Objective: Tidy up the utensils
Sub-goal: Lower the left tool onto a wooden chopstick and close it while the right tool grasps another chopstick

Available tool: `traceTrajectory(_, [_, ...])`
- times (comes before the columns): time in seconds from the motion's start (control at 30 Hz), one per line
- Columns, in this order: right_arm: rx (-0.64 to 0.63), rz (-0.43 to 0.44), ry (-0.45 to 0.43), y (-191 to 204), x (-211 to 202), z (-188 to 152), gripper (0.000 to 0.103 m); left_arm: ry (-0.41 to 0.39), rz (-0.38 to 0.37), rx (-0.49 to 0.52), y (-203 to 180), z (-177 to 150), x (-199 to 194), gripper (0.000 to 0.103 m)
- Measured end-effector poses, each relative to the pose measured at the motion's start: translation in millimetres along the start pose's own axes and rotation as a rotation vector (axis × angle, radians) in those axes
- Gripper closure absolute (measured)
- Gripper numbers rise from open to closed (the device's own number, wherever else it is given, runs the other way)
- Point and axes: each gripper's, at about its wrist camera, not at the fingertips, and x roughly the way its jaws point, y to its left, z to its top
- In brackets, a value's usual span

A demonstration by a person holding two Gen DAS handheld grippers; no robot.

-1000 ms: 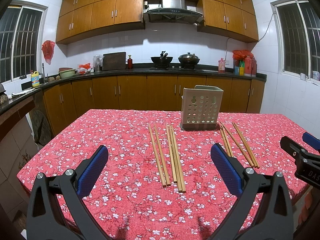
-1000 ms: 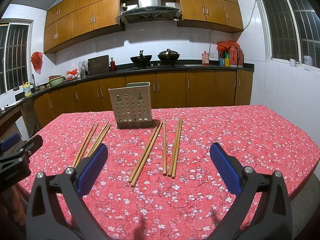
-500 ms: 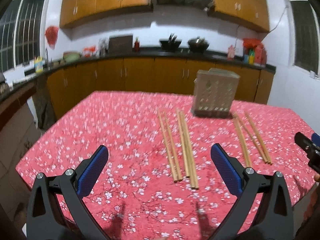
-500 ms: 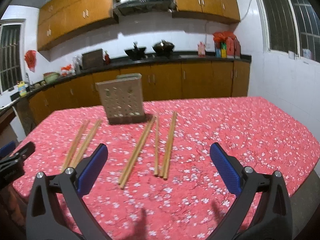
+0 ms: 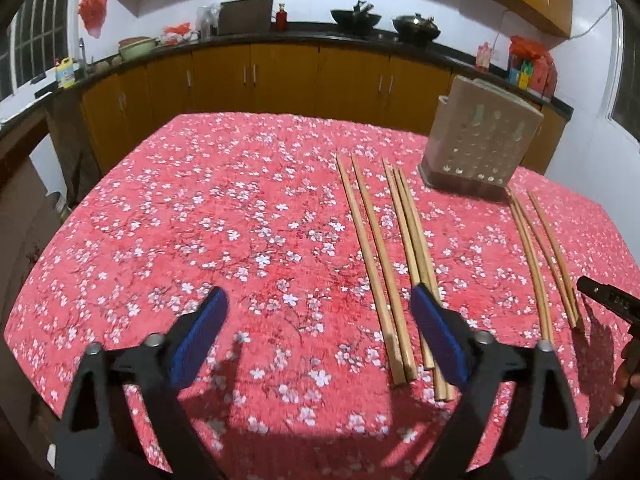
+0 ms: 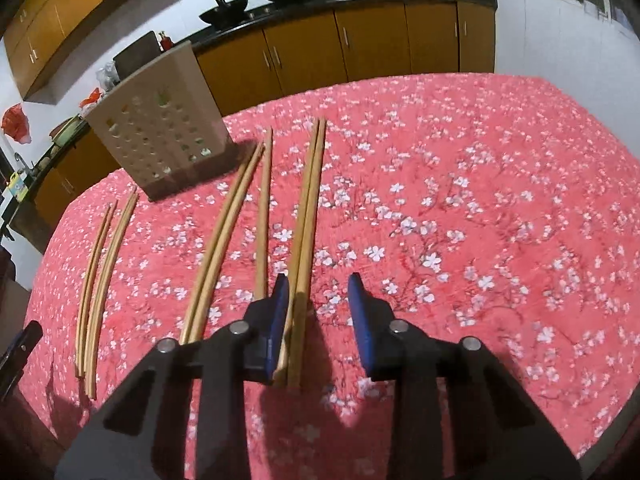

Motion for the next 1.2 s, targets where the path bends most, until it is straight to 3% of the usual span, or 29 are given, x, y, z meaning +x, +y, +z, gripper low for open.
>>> traceTrajectory(0.13, [-0.024,-0.006,0.014,6.1,9.9,0.1,0.081,0.045,-0.027,0.009,-3.2,2.5,14.1,0.030])
traceTrajectory(0.3, [-0.035,-0.044,0.016,3.2,12.8,6.3,0.089,0.069,-0.048,0.026,-6.3,0.5,17.6,0.036])
traceTrajectory(0.47, [-0.065,-0.066,0.011,5.6,15.9,7.6,0.089,0.097,-0.076,0.029,-8.9,-0.1,23.5,0.044])
traceTrajectory(0.53, [-0.073,-0.080,0.004,4.8,15.2,6.0,0.093,0.113,-0.087,0.030,-8.7,0.0,26.9,0.052])
traceTrajectory(0.87, [-0.066,-0.067,-0.005,2.1,13.8,3.5,0.094,0.153,-0.102,0.056,-17.7,0.5,37.3,0.065])
traceTrajectory(1.1, [-0.086,-0.065,-0.001,3.5,14.6,5.7,0.094,0.157,-0.069,0.085,-16.6,14.3,53.6,0.093])
traceTrajectory(1.2, [-0.082,-0.064,-0.002,1.2,20.2,14.4,0.095,0.159,-0.060,0.086,-14.0,24.6,65.3,0.095])
